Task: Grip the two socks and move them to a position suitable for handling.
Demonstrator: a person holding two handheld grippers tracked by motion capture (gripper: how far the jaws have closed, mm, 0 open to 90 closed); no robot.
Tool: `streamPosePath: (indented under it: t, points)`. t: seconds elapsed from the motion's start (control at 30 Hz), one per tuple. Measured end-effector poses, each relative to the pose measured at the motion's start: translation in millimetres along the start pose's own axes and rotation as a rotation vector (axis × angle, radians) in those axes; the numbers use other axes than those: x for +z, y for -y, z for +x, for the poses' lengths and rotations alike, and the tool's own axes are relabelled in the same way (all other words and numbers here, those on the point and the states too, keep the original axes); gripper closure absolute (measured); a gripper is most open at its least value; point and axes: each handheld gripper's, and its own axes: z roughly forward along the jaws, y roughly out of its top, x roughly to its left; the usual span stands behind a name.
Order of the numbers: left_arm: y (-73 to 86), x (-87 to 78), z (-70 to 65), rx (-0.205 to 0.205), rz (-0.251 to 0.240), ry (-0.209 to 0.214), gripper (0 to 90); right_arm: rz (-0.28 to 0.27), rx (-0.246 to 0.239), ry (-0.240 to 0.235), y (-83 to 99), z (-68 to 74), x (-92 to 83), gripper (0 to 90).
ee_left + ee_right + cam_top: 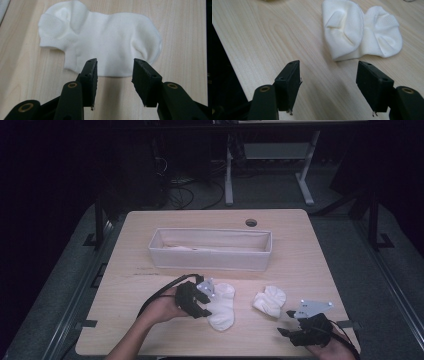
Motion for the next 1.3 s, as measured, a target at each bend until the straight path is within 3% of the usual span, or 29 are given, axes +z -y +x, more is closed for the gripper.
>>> streamPosePath:
  t: [0.43, 0.8, 1.3]
  points:
    - [19.0, -11.2, -8.5, -0.047, -0.057, -0.017, 50.1, -0.002, 0.009, -0.023, -4.2, -2.0, 0.8, 35.1]
    - [35.3, -17.6, -10.3, -0.082, -0.101, -0.03, 48.4, 0.003, 0.023, -0.043, -16.5, -11.7, -1.3, 37.7]
    - [46.6, -26.3, -9.6, -0.108, -0.113, -0.047, 47.6, 0.056, -0.006, -0.062, -54.1, -35.3, 4.9, 40.1]
